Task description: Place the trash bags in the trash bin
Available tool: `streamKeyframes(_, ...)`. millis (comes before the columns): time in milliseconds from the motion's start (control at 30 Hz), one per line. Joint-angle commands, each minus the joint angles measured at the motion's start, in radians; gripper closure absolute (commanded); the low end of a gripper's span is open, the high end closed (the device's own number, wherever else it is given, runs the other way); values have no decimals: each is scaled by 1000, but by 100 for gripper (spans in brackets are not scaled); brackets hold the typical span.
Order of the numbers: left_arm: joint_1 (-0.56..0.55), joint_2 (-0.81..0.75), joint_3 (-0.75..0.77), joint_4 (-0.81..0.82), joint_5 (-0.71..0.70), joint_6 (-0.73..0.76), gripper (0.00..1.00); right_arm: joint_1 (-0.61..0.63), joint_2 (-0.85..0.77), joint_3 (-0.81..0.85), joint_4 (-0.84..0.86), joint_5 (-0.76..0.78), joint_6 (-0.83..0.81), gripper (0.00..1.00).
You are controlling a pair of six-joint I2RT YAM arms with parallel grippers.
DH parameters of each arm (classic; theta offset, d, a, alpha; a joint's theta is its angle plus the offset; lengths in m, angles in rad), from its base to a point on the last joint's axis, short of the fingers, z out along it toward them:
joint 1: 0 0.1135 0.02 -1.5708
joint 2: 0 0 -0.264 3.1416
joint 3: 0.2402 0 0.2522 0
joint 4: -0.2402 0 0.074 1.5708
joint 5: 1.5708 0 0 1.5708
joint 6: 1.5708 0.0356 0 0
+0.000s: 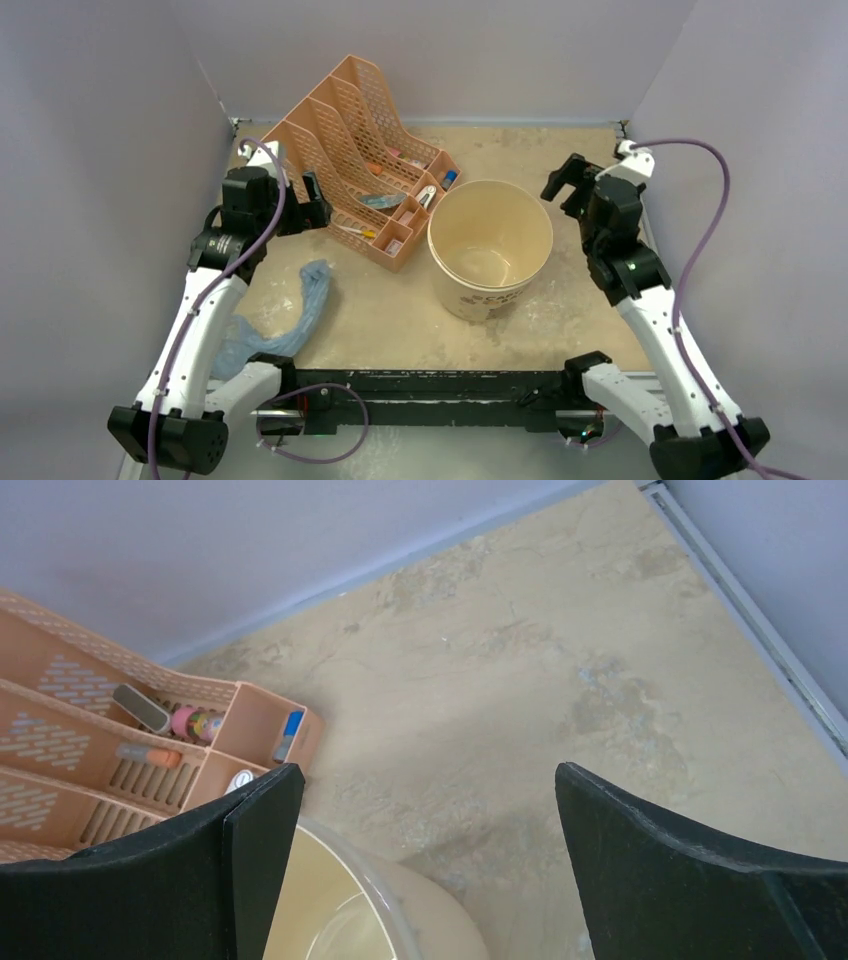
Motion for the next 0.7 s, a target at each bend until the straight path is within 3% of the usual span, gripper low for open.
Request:
streamKeyframes(0, 2, -83, -65, 100, 43, -11, 0, -20, -136, -41, -51, 30, 60, 1)
streamKeyframes(167, 2, -152, -145, 95, 147, -46, 0, -36, -299, -130, -115, -7, 151, 1)
streamKeyframes(267, 2, -173, -211, 135, 293, -65, 0, -42, -373, -149, -154, -17, 192, 1)
streamKeyframes(467, -19, -182, -416, 414, 668, -201, 2, -48, -458, -169, -224, -65, 304, 1)
streamKeyframes(667, -239, -80, -489, 533, 767, -216, 4, -50, -501, -200, -239, -165, 415, 1)
